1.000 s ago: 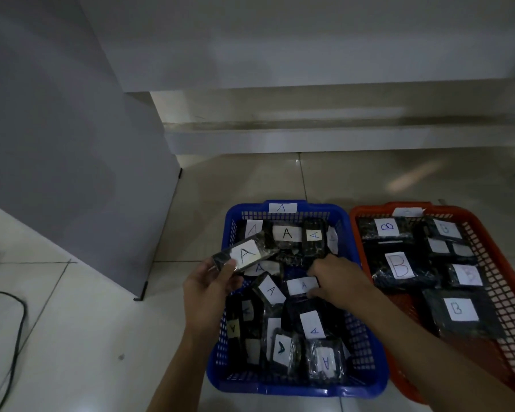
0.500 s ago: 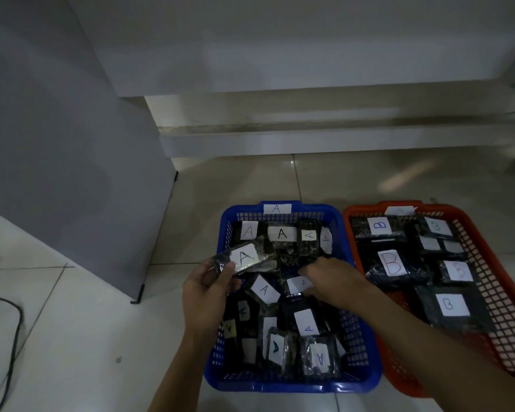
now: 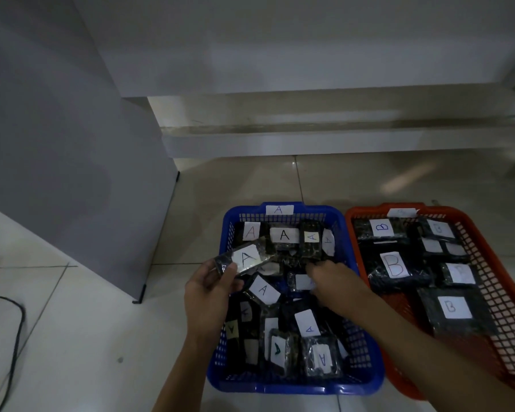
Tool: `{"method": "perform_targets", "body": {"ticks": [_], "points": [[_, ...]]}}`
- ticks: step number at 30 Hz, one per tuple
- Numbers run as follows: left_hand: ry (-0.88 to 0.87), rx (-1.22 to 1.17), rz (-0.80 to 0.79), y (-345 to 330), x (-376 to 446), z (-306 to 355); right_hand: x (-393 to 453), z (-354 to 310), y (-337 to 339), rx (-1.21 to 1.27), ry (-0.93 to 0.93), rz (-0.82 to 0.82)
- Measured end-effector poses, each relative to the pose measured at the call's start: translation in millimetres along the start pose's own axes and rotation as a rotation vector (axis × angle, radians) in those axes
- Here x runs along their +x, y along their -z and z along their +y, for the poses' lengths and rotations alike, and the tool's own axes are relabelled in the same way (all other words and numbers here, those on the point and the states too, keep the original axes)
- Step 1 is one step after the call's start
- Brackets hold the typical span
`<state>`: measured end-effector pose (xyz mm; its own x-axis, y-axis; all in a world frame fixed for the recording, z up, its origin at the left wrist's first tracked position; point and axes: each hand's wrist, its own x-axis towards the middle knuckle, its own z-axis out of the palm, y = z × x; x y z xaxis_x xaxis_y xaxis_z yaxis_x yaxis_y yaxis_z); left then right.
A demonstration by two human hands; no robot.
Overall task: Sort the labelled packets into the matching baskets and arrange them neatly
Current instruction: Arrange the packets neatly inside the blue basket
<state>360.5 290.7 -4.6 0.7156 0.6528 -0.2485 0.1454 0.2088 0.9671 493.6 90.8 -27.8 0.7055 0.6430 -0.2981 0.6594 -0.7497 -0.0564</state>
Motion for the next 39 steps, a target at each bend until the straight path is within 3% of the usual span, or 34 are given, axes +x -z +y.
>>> {"method": "perform_targets", "body": {"ticks": [3,10,17,26,31,39], "points": [[0.001,-0.001,-0.002,1,0,0,2,6,4,0.033,0.044,-0.048],[-0.012,0.001,-0.005,-2,-1,2,-5,1,0,-0.005,0.029,0.033],[0.046,0.231,-0.154,-45,9,-13,-35,54,47,0.394,-0.221,0.558],[0.219,0.523,-0.305,-99,35,-43,-38,35,25,0.047,-0.017,0.286],[-0.009,0.980,-0.262,-102,29,-28,-17,15,17,-0.115,-0.020,0.135],[-0.278,1.141,-0.196,-67,27,-22,-11,10,7,-0.187,-0.021,0.174]]}}
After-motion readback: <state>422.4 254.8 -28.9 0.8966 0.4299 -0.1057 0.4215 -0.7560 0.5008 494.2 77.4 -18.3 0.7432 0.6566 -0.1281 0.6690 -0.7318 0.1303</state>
